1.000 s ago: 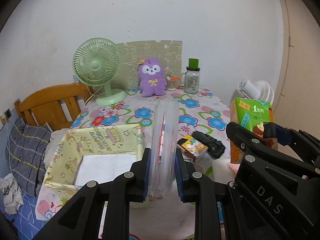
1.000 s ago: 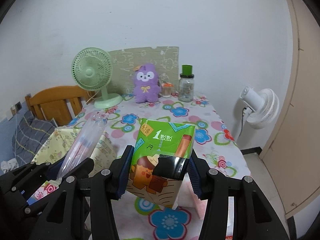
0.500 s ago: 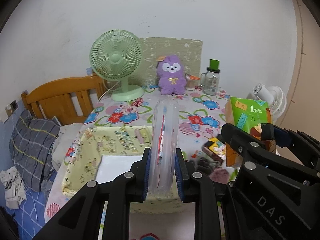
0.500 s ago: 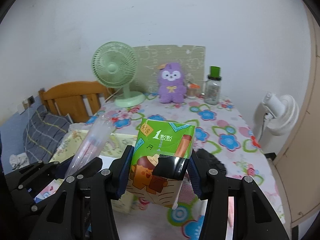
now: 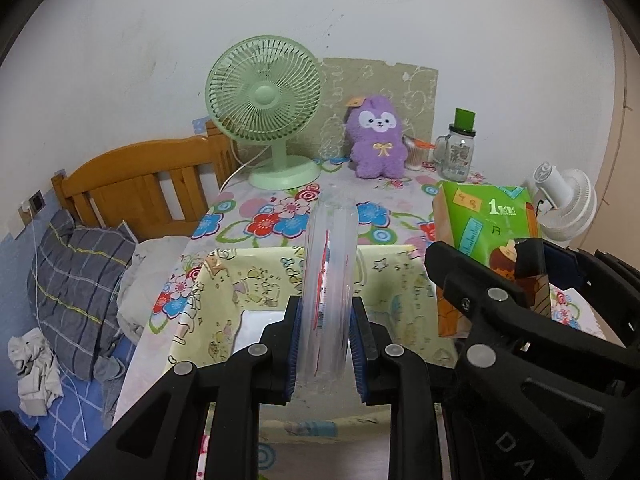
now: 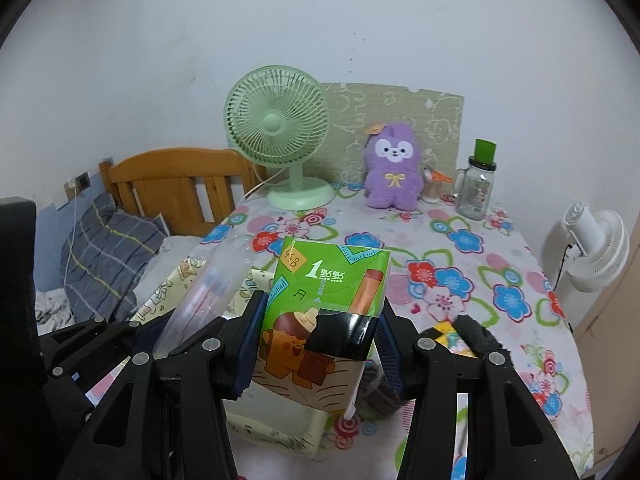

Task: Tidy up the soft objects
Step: 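Carry the clear tube and green tissue pack over the yellow fabric box with both tools, then open both tools to drop the tube and tissue pack into the box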

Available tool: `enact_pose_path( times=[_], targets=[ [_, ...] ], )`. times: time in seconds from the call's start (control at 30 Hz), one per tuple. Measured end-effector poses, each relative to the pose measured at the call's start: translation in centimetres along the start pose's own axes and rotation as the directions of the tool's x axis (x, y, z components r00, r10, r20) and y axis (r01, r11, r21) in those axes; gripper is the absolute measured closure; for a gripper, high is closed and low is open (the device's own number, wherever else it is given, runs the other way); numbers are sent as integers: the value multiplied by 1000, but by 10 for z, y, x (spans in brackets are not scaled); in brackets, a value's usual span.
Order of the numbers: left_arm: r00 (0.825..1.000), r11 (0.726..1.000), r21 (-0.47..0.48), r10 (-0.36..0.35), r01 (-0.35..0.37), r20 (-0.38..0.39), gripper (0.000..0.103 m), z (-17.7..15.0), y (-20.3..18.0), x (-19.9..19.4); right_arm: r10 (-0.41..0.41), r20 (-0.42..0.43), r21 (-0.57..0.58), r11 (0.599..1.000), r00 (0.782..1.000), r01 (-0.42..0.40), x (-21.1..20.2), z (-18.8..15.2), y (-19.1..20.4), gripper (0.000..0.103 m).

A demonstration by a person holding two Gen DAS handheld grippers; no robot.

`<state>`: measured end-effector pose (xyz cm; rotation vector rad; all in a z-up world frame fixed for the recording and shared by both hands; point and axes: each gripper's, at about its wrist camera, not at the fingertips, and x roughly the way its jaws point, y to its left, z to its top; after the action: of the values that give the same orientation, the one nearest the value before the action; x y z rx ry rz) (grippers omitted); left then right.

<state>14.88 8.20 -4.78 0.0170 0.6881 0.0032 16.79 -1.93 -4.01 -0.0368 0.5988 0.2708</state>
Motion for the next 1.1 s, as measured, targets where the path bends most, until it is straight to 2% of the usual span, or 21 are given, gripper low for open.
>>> enact_pose_path(
  times=[0.13, 0.3, 0.43, 0.47, 0.53, 0.6, 0.63, 0.8, 1.1],
  targets=[
    [1000, 1000, 0, -2, 2, -26, 81, -1, 9, 12, -4, -17, -3, 1000, 1000, 4, 14, 0, 8, 48],
    [996, 1000, -8, -31, 30, -78, 72, -4, 19, 29, 11, -55, 0, 1000, 998, -11, 33, -2, 14, 48],
    [994, 999, -17, -31, 29, -110, 57, -8, 24, 41, 43, -88, 24, 999, 995, -41, 48, -4, 14, 48],
    [993, 1000, -11, -27, 26, -114, 45, -9, 24, 43, 47, -96, 27, 999, 994, -45, 50, -5, 14, 48],
    [991, 1000, 2, -20, 20, -129, 30, -10, 23, 47, 54, -113, 36, 998, 992, -50, 58, -6, 13, 49],
    [991, 1000, 4, -12, 13, -135, 27, -11, 23, 49, 54, -134, 30, 998, 990, -51, 63, -6, 14, 47],
    [990, 1000, 6, -13, 14, -139, 24, -12, 23, 50, 46, -145, 21, 999, 988, -43, 66, -7, 15, 46],
    [988, 1000, 10, -8, 10, -152, 17, -11, 23, 52, -12, -144, -16, 1000, 989, 10, 64, -6, 16, 16],
    [990, 999, 36, 0, 5, -139, 8, -8, 9, 40, -42, -146, -28, 999, 988, 38, 52, -8, 6, 13]
  ],
)
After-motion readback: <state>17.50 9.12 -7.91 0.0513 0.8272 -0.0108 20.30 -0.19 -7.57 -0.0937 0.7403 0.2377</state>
